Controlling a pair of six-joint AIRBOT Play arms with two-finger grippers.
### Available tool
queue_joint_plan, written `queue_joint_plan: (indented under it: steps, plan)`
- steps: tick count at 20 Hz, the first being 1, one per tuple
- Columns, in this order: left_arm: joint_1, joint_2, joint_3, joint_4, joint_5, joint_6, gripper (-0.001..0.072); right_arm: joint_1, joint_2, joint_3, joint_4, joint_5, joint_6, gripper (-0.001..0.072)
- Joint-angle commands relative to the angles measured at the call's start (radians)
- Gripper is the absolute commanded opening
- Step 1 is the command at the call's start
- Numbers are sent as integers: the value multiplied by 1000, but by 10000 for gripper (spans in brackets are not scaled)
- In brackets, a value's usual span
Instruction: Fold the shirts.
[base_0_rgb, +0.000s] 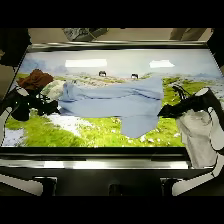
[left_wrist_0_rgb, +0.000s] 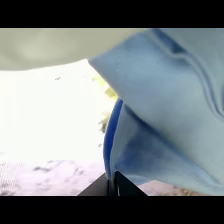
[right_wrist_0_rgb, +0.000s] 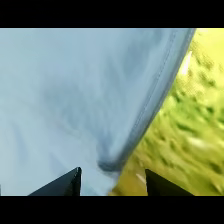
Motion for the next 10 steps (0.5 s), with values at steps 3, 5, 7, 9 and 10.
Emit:
queue_joint_plan:
  steps: [3, 5, 7, 9, 10]
  plan:
    - [4, 12, 5, 0, 0, 25, 34, 51, -35, 29, 26, -106, 38, 44]
    - [12, 56, 54, 15, 3, 42, 33, 51, 11, 124, 10, -45, -3, 50]
    - [13, 150, 161, 14, 12, 42, 32, 51, 116, 250, -31, -23, -17, 49]
    - [3, 293, 313, 11, 46, 34, 32, 51, 268, 394, -35, -46, -81, 49]
    - [-2, 382, 399, 12, 79, 21, 32, 51, 361, 474, -56, -83, -117, 50]
